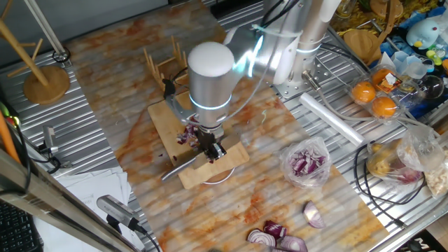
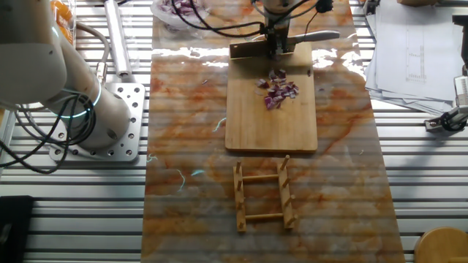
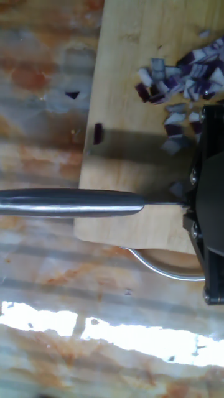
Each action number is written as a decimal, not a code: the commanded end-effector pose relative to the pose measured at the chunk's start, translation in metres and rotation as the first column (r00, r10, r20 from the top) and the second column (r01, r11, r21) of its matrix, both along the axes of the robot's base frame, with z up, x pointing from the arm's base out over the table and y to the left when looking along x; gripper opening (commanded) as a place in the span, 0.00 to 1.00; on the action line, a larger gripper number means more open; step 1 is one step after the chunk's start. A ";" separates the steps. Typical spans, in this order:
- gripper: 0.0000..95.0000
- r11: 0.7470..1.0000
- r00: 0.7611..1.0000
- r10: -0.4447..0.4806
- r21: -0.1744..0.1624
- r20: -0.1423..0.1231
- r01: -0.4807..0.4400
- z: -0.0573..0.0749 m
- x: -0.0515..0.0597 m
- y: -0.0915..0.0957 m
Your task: Chop the onions
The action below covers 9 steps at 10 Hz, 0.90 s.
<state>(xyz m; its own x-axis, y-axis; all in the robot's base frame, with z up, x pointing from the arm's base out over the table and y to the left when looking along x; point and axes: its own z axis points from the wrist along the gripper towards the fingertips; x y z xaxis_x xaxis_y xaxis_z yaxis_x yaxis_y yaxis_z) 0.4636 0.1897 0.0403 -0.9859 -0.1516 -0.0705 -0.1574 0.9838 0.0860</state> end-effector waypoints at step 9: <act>0.00 0.998 0.998 0.052 -0.027 -0.042 -0.054 0.019 0.005 -0.014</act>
